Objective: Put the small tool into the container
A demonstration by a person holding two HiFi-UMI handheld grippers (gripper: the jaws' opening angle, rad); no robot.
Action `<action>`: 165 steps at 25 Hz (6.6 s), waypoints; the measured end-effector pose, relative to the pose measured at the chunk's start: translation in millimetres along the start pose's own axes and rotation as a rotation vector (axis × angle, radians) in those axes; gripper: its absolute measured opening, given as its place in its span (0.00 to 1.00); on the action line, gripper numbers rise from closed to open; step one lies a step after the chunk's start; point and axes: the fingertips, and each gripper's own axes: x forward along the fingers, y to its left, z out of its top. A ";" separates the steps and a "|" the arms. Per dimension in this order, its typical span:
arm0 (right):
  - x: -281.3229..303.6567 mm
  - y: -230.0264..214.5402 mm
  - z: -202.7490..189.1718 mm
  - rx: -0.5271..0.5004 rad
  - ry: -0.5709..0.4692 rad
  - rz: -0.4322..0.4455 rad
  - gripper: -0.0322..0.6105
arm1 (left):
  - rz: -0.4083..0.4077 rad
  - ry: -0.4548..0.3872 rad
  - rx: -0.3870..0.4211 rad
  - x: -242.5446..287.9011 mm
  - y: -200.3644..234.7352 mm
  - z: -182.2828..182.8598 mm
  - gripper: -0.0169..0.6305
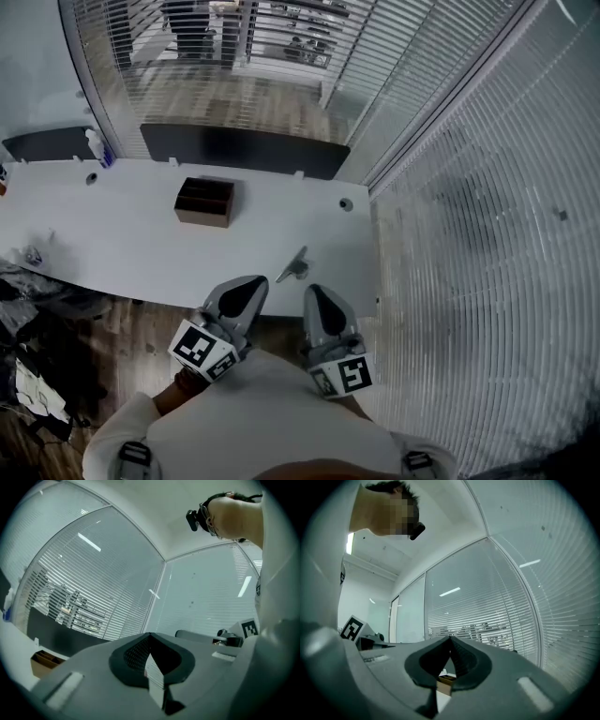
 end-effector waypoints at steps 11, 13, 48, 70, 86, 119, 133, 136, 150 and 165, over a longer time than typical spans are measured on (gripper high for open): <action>102.3 -2.1 -7.1 -0.026 0.019 0.001 0.05 | -0.007 0.009 -0.013 34.1 91.0 32.1 0.03; 117.3 -2.0 -9.1 -0.029 0.026 -0.006 0.05 | -0.017 0.013 -0.016 39.0 104.5 36.8 0.03; 189.7 -6.8 -40.3 -0.034 0.103 0.045 0.05 | 0.036 0.050 -0.051 57.9 176.7 29.0 0.03; 132.6 -99.6 -18.9 -0.071 0.082 -0.035 0.05 | -0.067 0.111 0.011 138.9 93.5 5.2 0.03; 122.0 -124.8 -41.0 -0.082 0.102 -0.080 0.05 | -0.038 0.204 0.047 143.1 104.8 -24.4 0.03; 86.6 -170.1 -155.6 -0.030 0.333 -0.165 0.05 | -0.093 0.401 -0.004 155.3 119.8 -137.8 0.03; 60.0 -191.8 -201.4 0.015 0.426 -0.211 0.05 | -0.089 0.465 -0.003 149.3 132.4 -182.6 0.03; 57.6 -200.6 -215.0 0.037 0.441 -0.226 0.05 | -0.081 0.470 -0.007 148.2 139.3 -205.2 0.03; 56.9 -208.8 -274.8 0.161 0.541 -0.224 0.05 | -0.068 0.549 -0.047 145.3 164.2 -258.4 0.03; 33.9 -208.3 -357.8 0.523 0.652 -0.255 0.10 | -0.055 0.677 -0.081 130.8 181.7 -320.1 0.03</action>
